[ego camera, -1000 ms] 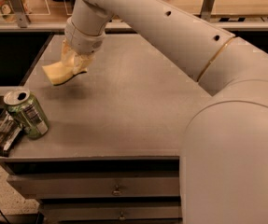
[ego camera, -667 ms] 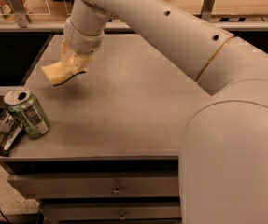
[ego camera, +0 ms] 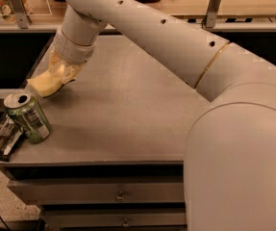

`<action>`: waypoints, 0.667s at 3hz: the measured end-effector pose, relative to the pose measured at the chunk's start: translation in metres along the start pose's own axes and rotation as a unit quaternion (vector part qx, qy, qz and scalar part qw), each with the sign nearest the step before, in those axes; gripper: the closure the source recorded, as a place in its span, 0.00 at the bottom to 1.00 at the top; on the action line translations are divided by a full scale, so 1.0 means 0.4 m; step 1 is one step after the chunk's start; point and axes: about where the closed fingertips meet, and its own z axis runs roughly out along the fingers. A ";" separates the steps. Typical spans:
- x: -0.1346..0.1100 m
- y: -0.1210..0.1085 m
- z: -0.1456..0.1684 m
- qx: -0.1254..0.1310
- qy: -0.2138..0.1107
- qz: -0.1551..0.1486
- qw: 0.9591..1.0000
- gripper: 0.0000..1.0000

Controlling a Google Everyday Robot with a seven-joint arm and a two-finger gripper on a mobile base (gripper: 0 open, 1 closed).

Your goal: Move sponge near rxbar chocolate

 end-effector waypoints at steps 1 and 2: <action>-0.039 -0.025 0.032 0.005 -0.019 -0.042 0.999 1.00; -0.069 -0.036 0.055 0.012 -0.028 -0.081 0.996 1.00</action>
Offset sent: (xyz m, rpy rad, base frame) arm -0.0253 0.0456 -0.0083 0.0494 -0.0941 0.2467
